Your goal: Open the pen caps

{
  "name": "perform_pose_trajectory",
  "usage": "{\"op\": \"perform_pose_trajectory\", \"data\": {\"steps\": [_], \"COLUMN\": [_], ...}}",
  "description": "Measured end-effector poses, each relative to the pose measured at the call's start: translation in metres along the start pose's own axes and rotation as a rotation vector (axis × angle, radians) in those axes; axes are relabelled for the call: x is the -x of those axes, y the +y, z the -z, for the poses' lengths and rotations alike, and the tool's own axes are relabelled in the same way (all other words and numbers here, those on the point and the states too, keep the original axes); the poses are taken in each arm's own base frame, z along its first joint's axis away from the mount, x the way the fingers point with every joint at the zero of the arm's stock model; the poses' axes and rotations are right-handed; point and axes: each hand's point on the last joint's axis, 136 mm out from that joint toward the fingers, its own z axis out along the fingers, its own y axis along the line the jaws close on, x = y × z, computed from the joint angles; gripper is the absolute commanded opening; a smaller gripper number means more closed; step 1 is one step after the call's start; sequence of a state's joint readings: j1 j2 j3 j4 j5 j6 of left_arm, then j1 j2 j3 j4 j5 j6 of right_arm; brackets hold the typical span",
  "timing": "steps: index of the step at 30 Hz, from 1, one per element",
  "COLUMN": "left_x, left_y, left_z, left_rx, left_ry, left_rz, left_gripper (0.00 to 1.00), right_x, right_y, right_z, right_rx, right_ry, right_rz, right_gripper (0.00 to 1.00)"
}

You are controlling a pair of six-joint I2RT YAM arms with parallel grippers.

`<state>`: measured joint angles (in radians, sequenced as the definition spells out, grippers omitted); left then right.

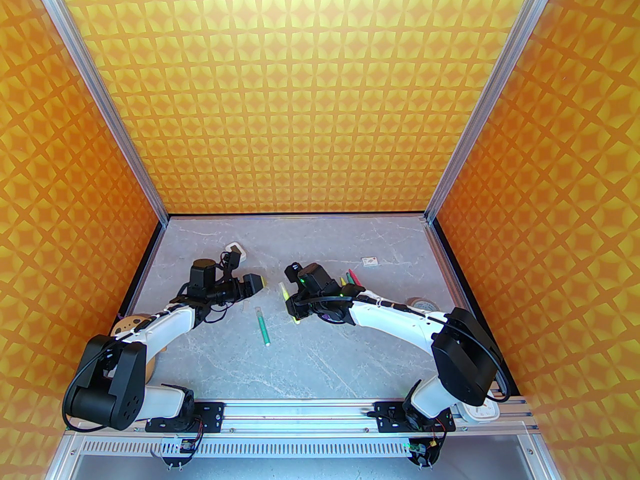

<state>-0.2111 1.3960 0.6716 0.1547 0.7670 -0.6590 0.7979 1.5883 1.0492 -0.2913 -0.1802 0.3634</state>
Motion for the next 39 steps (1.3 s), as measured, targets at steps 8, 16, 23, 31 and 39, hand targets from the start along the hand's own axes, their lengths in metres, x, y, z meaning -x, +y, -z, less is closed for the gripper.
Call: {"op": "perform_pose_trajectory", "data": {"steps": [8, 16, 23, 31, 39], "left_x": [-0.005, -0.014, -0.011, -0.015, -0.018], "left_y": [-0.015, -0.024, -0.032, -0.034, -0.028], "left_z": [-0.011, -0.023, -0.024, -0.027, -0.031], "left_rx": [-0.063, -0.093, -0.114, -0.121, -0.115], "left_ry": [0.042, 0.090, 0.087, 0.101, 0.115], "left_rz": [-0.020, -0.029, -0.047, -0.050, -0.036], "left_gripper": [0.66, 0.60, 0.54, 0.50, 0.46], "right_x": [0.002, 0.005, 0.004, 0.004, 0.006], "right_y": [0.010, 0.019, 0.022, 0.022, 0.023], "right_z": [0.001, 0.002, 0.003, 0.003, 0.003], "right_rx": [0.056, 0.102, 0.119, 0.119, 0.121], "right_ry": [-0.004, -0.013, -0.007, -0.007, -0.010], "right_rz": [0.006, 0.013, 0.017, 0.021, 0.025], "right_gripper": [0.08, 0.08, 0.08, 0.08, 0.08]}}
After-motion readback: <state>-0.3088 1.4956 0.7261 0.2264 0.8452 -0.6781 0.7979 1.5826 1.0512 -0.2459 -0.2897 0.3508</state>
